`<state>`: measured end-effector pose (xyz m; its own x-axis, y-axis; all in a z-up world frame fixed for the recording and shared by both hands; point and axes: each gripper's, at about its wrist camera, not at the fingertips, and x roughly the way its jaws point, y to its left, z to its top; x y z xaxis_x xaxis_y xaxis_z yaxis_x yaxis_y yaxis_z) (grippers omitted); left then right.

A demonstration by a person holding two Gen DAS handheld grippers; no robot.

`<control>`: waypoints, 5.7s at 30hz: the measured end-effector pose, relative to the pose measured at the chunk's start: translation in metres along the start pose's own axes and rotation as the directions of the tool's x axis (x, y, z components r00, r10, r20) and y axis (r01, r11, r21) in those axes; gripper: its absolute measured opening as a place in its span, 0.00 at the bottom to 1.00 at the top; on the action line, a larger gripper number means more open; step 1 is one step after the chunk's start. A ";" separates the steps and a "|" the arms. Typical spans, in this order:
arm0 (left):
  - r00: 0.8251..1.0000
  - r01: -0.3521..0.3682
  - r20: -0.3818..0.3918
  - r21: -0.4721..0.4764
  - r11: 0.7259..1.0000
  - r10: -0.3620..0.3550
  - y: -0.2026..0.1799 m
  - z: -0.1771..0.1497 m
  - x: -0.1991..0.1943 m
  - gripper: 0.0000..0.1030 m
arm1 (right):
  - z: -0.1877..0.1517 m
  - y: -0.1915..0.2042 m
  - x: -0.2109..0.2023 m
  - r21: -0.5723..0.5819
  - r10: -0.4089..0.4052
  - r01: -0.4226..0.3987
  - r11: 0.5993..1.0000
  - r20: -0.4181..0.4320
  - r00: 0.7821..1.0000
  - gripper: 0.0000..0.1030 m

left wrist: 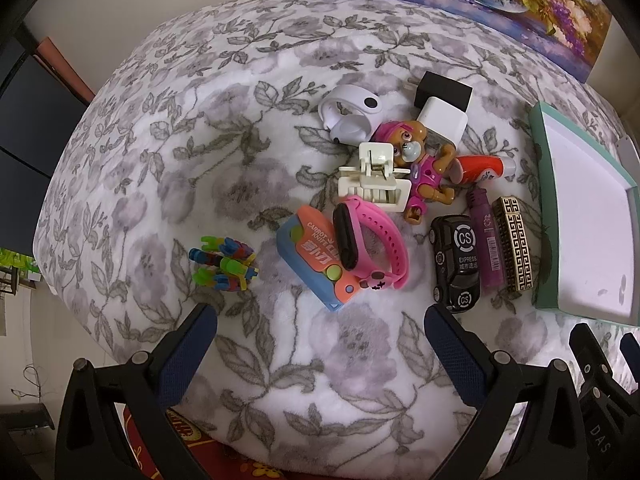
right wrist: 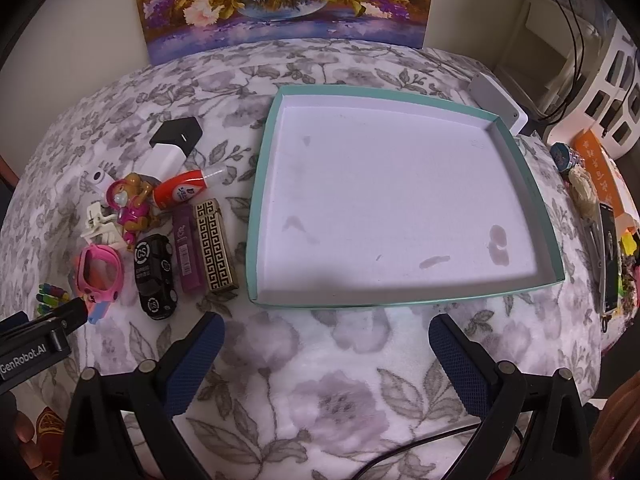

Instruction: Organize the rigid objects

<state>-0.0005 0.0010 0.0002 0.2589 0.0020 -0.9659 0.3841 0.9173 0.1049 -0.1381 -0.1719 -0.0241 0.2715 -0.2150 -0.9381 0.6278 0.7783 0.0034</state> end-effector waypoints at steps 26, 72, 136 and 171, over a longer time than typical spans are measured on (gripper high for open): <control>1.000 0.005 -0.010 -0.001 1.000 -0.005 -0.001 0.001 0.000 1.00 | -0.001 -0.002 0.003 0.004 -0.011 0.011 1.000 0.004 1.000 1.00; 1.000 0.005 0.025 -0.147 0.989 -0.002 0.040 0.008 -0.010 1.00 | 0.002 0.009 -0.011 -0.037 0.060 -0.055 0.998 0.132 0.989 1.00; 0.966 0.228 0.145 -0.073 0.971 -0.216 -0.052 0.077 -0.015 0.37 | 0.086 0.012 0.015 -0.016 0.146 -0.145 0.989 0.098 0.984 0.35; 0.942 0.279 0.140 0.172 0.945 -0.304 -0.183 0.090 0.002 0.78 | 0.103 -0.128 0.064 0.152 -0.127 0.117 0.981 0.060 0.990 0.58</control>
<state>0.0095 -0.2025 0.0009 0.2510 -0.3323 -0.9092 0.5879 0.7985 -0.1296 -0.1255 -0.3459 -0.0485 0.2323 -0.3471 -0.9086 0.7585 0.6494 -0.0541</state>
